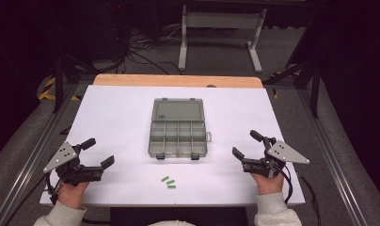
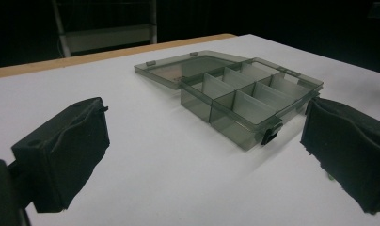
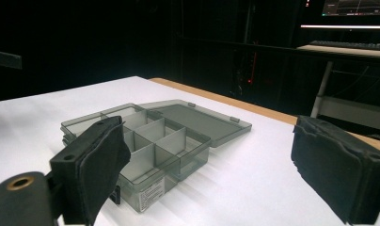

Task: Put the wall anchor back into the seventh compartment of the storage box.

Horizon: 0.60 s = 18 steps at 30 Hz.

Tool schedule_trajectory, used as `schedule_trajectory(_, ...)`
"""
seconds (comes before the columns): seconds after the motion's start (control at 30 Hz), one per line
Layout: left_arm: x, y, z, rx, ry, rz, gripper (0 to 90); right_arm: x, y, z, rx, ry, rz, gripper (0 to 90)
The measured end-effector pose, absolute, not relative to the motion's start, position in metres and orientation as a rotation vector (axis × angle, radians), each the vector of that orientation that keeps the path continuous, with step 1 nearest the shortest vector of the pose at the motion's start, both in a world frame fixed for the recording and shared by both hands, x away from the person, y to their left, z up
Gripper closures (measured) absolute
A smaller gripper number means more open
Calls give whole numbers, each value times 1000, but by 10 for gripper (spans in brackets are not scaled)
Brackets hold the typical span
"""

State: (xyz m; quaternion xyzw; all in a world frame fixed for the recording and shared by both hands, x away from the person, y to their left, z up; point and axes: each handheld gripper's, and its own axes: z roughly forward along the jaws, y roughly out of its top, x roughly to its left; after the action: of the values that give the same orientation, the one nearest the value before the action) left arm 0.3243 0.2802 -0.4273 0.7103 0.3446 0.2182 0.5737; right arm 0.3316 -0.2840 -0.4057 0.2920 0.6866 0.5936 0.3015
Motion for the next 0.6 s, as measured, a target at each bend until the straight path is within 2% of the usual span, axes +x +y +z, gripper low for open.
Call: schedule_trajectory(0.6,322,275,-426,1692,772,518,23,331,-261,-394,724,1888,1582,109)
